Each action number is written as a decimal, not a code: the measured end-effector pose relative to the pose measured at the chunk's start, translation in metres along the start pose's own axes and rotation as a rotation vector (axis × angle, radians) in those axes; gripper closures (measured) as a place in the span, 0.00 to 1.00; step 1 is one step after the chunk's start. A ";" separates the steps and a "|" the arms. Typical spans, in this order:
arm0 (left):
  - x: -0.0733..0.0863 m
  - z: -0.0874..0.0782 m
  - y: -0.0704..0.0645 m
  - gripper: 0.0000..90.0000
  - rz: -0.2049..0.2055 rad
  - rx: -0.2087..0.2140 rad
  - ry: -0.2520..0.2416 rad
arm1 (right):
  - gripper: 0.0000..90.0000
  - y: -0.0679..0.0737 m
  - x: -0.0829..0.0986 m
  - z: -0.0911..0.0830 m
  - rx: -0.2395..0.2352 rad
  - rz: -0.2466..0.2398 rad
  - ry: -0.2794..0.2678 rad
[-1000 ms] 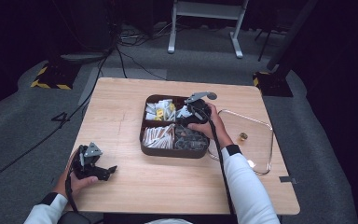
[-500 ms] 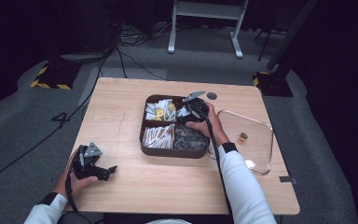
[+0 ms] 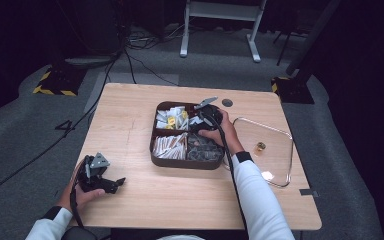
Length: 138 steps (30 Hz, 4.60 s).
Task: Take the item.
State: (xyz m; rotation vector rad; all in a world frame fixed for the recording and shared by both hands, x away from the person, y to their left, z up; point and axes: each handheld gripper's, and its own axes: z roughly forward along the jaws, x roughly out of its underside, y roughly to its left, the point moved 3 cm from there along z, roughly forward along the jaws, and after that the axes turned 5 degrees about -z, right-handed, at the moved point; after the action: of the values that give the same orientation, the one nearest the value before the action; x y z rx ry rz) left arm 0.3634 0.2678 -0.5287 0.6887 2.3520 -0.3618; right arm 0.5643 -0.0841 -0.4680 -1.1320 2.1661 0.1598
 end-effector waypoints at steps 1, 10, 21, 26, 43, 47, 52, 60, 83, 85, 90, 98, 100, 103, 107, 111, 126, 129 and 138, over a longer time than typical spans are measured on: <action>0.000 0.000 0.000 0.01 0.001 -0.002 -0.003 | 0.34 0.001 0.000 0.001 0.001 -0.008 0.003; 0.000 0.000 0.000 0.01 0.001 -0.001 -0.002 | 0.71 0.003 0.000 0.001 0.021 -0.021 0.015; 0.000 0.000 0.000 0.01 0.000 0.000 -0.002 | 1.00 0.007 0.000 0.000 0.007 -0.068 0.008; 0.000 0.000 0.000 0.01 0.000 0.000 -0.002 | 0.94 -0.005 0.004 -0.009 0.026 -0.021 -0.027; 0.000 0.000 0.000 0.01 0.000 0.000 -0.002 | 0.37 -0.028 0.008 0.001 0.063 0.135 0.022; 0.000 0.000 0.000 0.01 0.000 0.000 -0.002 | 0.52 -0.025 0.006 0.002 0.024 0.113 0.033; 0.000 0.000 0.000 0.01 0.001 -0.001 -0.002 | 0.66 -0.019 0.000 0.000 0.025 0.087 -0.010; 0.000 0.000 0.000 0.01 0.000 0.000 -0.002 | 0.93 -0.011 -0.008 -0.005 0.018 0.024 -0.074; 0.000 0.000 0.000 0.01 0.000 0.000 -0.003 | 0.99 -0.014 -0.001 -0.029 0.010 0.019 -0.156; 0.000 0.000 0.000 0.01 0.000 0.000 -0.002 | 0.99 -0.014 0.000 -0.033 0.008 0.015 -0.160; 0.000 0.000 0.000 0.01 0.000 0.000 -0.003 | 0.99 -0.013 0.000 -0.043 0.005 0.009 -0.183; 0.000 0.000 0.000 0.01 0.000 -0.001 -0.002 | 0.99 -0.013 0.006 -0.063 0.011 -0.004 -0.219; 0.000 0.000 0.000 0.01 0.000 -0.001 -0.002 | 0.99 -0.014 0.008 -0.066 0.004 -0.003 -0.228; 0.000 0.000 0.000 0.01 0.000 0.000 -0.002 | 1.00 -0.014 0.010 -0.072 0.002 0.001 -0.239; 0.000 0.000 0.000 0.01 0.000 0.000 -0.003 | 1.00 -0.014 0.012 -0.078 -0.004 -0.004 -0.248; 0.000 0.000 0.000 0.01 0.000 -0.001 -0.003 | 1.00 -0.013 0.015 -0.083 -0.013 -0.001 -0.257; 0.000 0.000 0.000 0.01 0.000 -0.001 -0.002 | 1.00 0.001 0.025 -0.120 -0.052 -0.045 -0.303; 0.000 0.000 0.000 0.01 0.000 0.000 -0.002 | 1.00 0.007 0.031 -0.127 -0.063 -0.059 -0.305; 0.000 0.000 0.000 0.01 0.000 0.000 -0.002 | 1.00 0.021 0.050 -0.140 -0.106 -0.078 -0.316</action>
State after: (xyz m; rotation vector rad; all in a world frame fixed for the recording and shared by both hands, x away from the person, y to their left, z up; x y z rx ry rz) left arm 0.3633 0.2677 -0.5288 0.6877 2.3499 -0.3620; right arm 0.4577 -0.1609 -0.3964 -1.1624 1.8497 0.3955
